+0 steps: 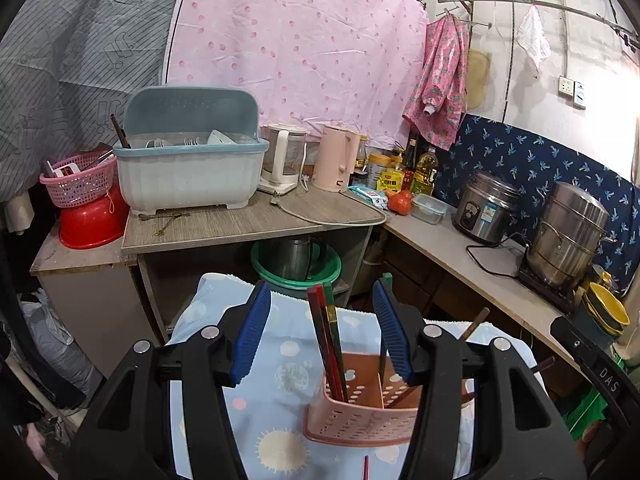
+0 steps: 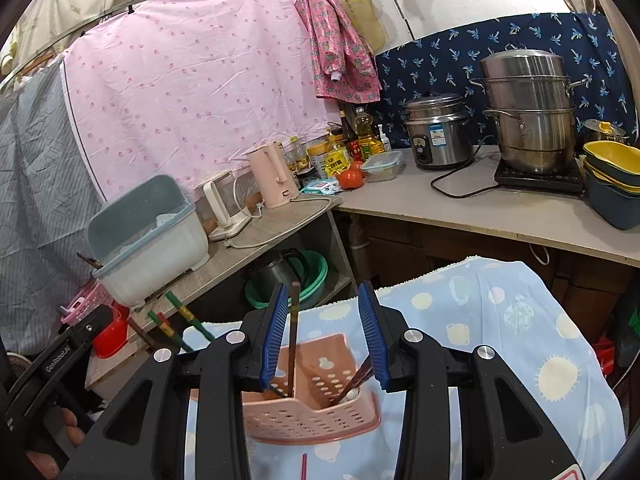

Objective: Organize utensils
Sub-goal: 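Lower the chopsticks into the pink holder and open both tools, then withdraw both open tools from the pink holder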

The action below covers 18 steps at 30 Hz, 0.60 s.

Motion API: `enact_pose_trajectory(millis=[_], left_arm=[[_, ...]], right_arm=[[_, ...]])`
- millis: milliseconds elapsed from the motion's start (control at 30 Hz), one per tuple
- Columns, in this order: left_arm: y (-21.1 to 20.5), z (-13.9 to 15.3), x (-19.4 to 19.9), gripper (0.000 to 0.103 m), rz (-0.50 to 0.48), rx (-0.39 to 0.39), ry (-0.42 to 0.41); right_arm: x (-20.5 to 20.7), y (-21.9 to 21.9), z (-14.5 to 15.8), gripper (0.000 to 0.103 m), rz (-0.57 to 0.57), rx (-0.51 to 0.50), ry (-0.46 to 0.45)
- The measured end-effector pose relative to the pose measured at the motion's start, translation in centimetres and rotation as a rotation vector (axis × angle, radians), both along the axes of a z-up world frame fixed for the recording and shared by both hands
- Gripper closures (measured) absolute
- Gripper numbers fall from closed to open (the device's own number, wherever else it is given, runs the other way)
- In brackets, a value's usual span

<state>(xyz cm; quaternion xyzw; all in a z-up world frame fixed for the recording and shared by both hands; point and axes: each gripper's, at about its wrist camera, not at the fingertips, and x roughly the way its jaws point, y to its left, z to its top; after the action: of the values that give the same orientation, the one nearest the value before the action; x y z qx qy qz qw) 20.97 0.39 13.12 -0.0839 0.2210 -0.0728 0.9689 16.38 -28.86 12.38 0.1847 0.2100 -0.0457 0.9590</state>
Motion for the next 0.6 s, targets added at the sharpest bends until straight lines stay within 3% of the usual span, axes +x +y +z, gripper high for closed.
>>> enact_pose_trajectory(millis=[600], left_arm=[[-0.8,-0.1,-4.7,0.052,-0.042,0.024,0.019]], right_arm=[[-6.1,3.1,-0.5,0.066,0.068,-0.016,0.016]])
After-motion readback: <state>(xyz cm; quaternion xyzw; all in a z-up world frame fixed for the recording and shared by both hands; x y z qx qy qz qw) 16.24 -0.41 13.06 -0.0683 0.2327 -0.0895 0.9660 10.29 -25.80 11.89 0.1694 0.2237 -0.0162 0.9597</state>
